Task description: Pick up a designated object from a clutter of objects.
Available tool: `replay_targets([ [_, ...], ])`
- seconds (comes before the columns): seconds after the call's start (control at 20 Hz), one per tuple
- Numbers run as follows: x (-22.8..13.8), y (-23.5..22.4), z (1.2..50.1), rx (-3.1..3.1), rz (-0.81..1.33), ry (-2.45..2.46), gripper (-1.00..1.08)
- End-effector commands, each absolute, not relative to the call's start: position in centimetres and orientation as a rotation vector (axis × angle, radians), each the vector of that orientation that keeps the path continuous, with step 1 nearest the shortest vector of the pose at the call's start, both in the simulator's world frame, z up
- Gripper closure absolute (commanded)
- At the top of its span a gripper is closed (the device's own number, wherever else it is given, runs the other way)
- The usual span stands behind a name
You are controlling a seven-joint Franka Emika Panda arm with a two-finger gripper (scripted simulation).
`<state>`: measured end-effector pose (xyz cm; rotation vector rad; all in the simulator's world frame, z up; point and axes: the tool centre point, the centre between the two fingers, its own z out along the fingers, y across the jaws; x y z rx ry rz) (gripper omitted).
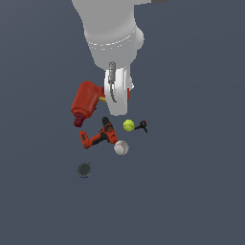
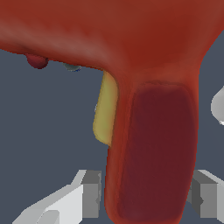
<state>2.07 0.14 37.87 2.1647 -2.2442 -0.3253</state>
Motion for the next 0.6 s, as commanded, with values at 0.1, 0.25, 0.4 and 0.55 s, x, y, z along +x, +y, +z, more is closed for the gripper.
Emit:
replay_targets([
  [0.1,2.6,-0.9,40.1,2.168,-0.322,-2.244,1.08],
  [0.25,2.8,-1.3,40.8,2.168,-0.322,-2.244,1.08],
  [0.4,3.0,-1.5,41.3,2.169,-0.323,-2.244,1.08],
  [0.55,3.0,-1.5,41.4,2.169,-0.323,-2.244,1.08],
])
